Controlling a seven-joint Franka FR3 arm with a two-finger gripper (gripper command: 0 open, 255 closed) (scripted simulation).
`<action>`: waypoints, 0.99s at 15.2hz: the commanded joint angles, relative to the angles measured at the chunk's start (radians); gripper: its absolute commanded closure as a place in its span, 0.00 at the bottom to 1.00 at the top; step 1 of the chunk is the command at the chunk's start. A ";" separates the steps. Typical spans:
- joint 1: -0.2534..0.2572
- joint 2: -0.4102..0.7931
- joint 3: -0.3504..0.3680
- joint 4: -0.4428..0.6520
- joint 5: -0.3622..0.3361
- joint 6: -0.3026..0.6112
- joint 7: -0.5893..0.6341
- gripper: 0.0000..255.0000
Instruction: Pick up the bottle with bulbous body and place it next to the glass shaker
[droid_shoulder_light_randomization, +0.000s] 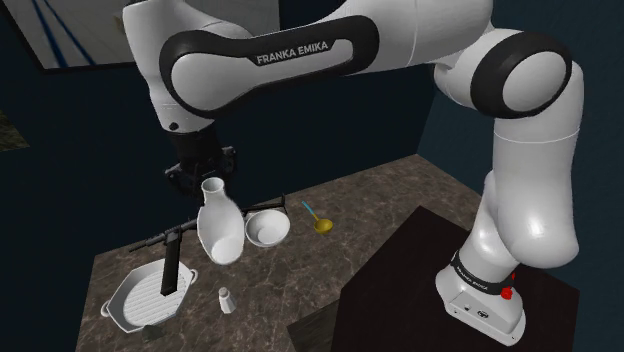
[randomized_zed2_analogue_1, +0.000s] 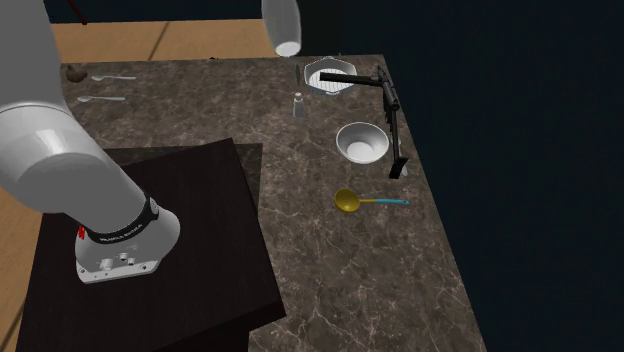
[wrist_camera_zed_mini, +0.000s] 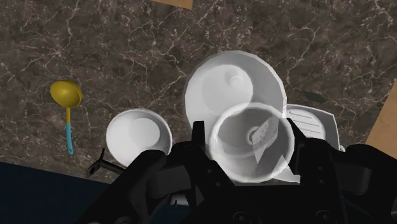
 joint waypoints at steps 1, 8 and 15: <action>0.039 0.065 0.007 0.092 -0.020 -0.029 0.041 1.00; 0.230 0.396 0.002 0.629 -0.101 -0.236 0.143 1.00; 0.228 0.397 0.002 0.546 -0.101 -0.153 0.157 1.00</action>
